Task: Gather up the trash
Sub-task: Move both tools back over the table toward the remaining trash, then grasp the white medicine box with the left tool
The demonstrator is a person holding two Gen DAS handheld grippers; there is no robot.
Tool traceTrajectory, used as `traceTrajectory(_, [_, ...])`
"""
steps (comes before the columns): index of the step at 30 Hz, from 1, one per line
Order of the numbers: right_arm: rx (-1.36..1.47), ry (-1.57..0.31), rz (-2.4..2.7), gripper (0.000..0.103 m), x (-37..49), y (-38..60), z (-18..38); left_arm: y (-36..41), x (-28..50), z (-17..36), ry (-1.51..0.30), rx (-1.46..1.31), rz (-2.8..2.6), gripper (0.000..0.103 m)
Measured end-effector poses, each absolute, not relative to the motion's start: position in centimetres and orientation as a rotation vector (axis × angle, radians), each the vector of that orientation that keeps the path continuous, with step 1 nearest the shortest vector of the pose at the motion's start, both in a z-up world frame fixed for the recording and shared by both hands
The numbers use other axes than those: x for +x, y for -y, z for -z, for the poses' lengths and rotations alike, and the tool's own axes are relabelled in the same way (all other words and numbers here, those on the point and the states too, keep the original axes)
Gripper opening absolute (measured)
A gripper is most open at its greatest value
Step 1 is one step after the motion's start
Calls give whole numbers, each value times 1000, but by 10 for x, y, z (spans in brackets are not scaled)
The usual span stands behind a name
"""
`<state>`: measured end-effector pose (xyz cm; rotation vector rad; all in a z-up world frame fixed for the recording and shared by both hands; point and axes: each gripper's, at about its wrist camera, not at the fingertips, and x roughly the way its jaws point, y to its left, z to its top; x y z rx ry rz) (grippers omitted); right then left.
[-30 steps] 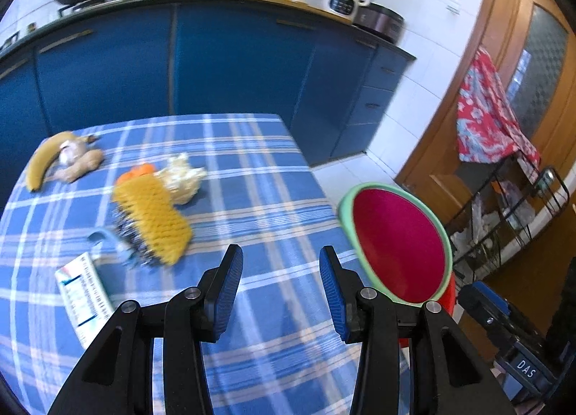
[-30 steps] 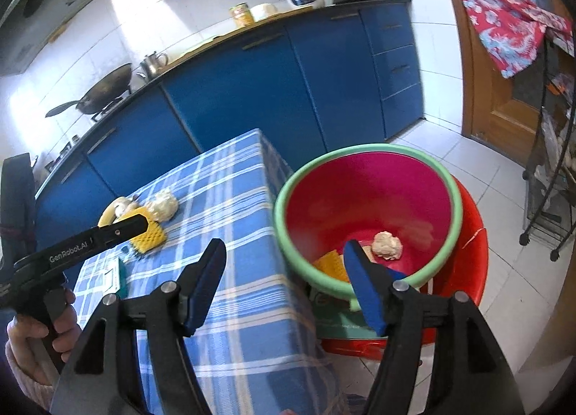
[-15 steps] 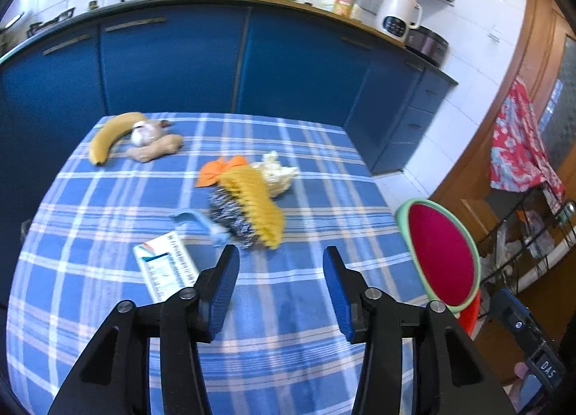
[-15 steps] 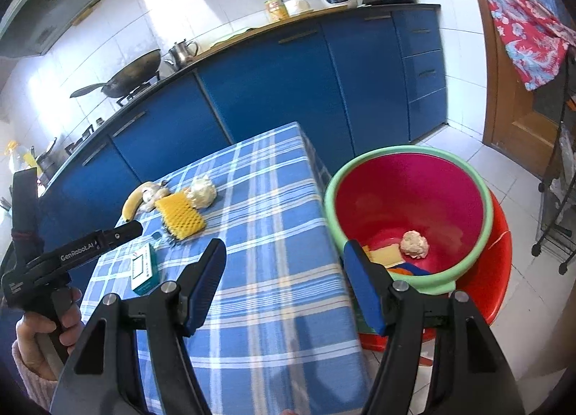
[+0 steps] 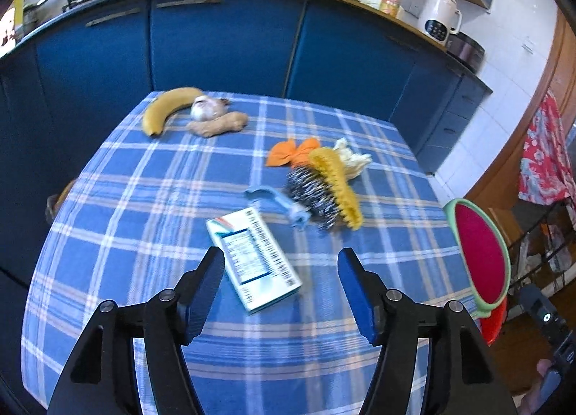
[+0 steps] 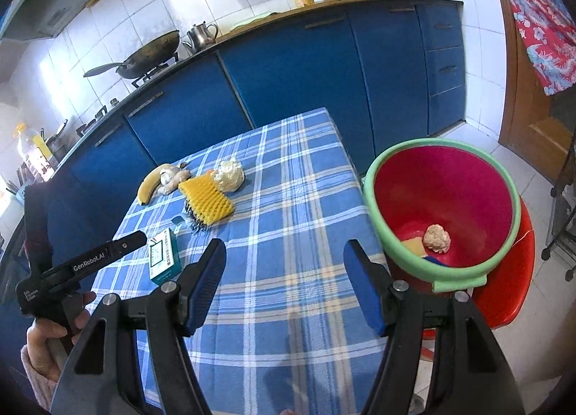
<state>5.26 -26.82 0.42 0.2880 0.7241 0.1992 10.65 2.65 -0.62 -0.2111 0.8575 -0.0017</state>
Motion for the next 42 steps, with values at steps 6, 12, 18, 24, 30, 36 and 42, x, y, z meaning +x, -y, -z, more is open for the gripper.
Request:
traceTrajectory(6, [276, -733, -197, 69, 53, 260, -3, -48, 109, 30, -922, -245, -46, 67])
traceTrajectory(12, [269, -747, -197, 69, 56, 257, 1, -49, 117, 43, -946, -271, -40, 68])
traceTrajectory(18, [262, -770, -195, 69, 60, 254, 7, -33, 134, 52, -936, -268, -32, 70])
traceTrajectory(24, [228, -774, -199, 69, 67, 246, 4, -29, 149, 66, -952, -268, -47, 70])
traceTrajectory(30, [205, -798, -222, 69, 81, 229, 5, -39, 151, 66, -932, -284, -16, 61])
traceTrajectory(36, [187, -827, -248, 69, 98, 206, 11, -52, 148, 63, -908, -296, 3, 59])
traceTrajectory(42, [170, -851, -271, 69, 118, 182, 16, -68, 149, 46, -860, -292, -5, 58])
